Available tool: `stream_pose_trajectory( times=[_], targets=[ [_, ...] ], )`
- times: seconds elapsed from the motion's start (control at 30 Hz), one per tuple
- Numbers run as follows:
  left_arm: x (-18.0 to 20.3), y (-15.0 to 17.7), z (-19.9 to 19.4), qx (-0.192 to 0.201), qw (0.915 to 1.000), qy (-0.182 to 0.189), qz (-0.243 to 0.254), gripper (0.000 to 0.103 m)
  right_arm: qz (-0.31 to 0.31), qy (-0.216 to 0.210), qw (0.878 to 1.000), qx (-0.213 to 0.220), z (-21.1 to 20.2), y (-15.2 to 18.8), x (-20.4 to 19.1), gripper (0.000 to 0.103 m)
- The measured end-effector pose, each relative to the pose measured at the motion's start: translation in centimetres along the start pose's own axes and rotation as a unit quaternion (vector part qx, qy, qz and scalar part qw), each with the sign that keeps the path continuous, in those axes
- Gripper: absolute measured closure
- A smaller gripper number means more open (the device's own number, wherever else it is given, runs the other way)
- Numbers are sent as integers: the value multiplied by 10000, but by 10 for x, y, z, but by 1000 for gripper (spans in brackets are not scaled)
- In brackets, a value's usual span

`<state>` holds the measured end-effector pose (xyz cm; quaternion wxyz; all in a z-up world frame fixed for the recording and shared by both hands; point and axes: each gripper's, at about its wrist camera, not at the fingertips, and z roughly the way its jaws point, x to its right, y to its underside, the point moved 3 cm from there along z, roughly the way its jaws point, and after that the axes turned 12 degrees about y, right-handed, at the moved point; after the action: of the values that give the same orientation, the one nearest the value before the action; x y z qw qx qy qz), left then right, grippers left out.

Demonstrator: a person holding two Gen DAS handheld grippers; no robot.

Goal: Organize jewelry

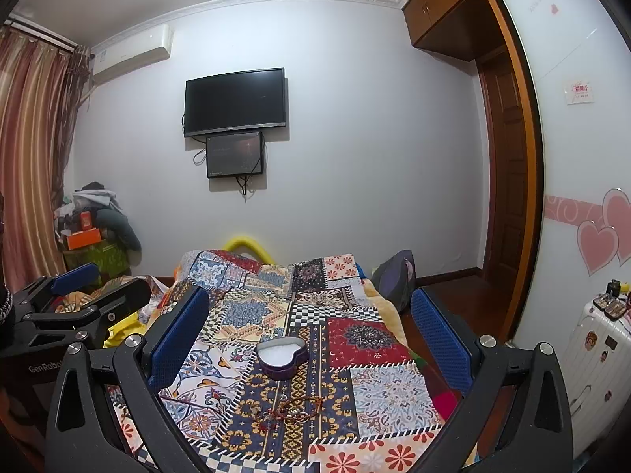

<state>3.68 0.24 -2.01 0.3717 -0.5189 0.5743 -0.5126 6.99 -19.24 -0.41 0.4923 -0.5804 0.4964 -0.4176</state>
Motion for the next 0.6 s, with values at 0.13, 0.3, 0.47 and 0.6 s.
stream_pose_trajectory(
  times=[0.13,0.3,0.47,0.6],
  targets=[
    [-1,-1,-1,10,10000,-39,9,0,1,-5,10000,-12,1,0,2,1],
    [-3,0,-3,4,10000,-83,24,0,11,5,10000,-37,2,3,2,1],
    [-2,1,1,-24,9999,-102,30,0,16,-2,10000,-50,3,4,2,1],
    [-2,1,1,-22,10000,-88,29,0,20,-3,10000,-60,4,4,3,1]
  ],
)
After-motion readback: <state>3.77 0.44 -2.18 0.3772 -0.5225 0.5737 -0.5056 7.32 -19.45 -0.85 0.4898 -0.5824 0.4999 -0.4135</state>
